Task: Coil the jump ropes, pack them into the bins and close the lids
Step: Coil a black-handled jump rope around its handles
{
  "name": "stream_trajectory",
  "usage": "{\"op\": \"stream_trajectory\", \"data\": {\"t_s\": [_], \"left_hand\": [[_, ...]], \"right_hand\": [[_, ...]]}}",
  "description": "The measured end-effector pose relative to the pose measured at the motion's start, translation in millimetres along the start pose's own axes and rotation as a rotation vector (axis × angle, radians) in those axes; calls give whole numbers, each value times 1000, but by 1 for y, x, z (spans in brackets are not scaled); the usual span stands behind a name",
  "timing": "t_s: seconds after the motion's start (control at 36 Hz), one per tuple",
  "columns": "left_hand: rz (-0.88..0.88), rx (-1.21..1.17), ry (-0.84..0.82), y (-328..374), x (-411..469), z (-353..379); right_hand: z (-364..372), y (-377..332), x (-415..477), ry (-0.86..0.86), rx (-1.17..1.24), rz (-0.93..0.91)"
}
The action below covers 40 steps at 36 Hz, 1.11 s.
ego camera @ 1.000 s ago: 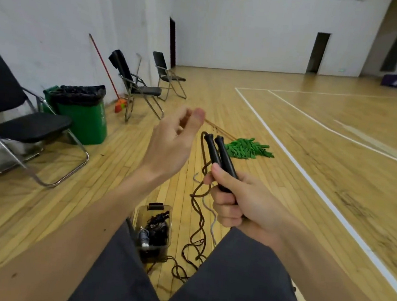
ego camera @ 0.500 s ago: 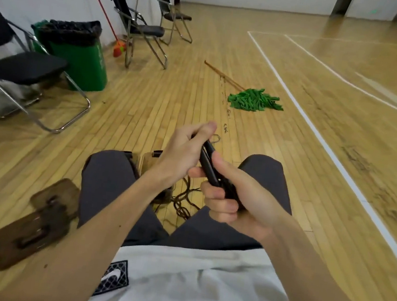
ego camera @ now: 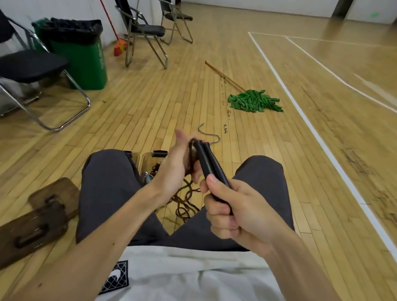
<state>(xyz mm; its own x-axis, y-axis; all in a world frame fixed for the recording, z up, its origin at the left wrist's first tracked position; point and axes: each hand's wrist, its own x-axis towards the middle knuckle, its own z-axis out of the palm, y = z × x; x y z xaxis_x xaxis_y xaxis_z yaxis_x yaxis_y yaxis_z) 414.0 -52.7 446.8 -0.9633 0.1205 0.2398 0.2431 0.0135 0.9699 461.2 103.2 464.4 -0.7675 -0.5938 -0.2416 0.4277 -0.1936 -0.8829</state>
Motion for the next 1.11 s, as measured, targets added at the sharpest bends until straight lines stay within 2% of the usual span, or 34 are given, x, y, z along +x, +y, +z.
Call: {"op": "stream_trajectory", "data": {"t_s": [0.17, 0.31, 0.42, 0.58, 0.69, 0.78, 0.89, 1.03, 1.11], "left_hand": [[-202, 26, -27, -22, -17, 15], [-193, 185, -119, -33, -25, 12], [-128, 701, -284, -33, -28, 2], [29, 1342, -378, -29, -32, -7], [190, 1611, -471, -19, -35, -15], [506, 1623, -502, -18, -32, -27], [747, 1522, -590, -11, -26, -37], [826, 1352, -712, 7, -14, -38], [757, 1202, -735, 21, -6, -37]], "right_hand": [[-3, -3, 0, 28, -33, -17], [-14, 4, 4, 127, -202, -2], [-20, 18, 10, 207, -352, -17], [-23, 38, 18, 257, -540, -41], [-28, 46, 19, 300, -642, -54], [-31, 49, 19, 316, -728, -58], [-33, 48, 15, 294, -823, -25], [-34, 34, 10, 205, -904, 108], [-34, 24, 6, 122, -956, 172]]}}
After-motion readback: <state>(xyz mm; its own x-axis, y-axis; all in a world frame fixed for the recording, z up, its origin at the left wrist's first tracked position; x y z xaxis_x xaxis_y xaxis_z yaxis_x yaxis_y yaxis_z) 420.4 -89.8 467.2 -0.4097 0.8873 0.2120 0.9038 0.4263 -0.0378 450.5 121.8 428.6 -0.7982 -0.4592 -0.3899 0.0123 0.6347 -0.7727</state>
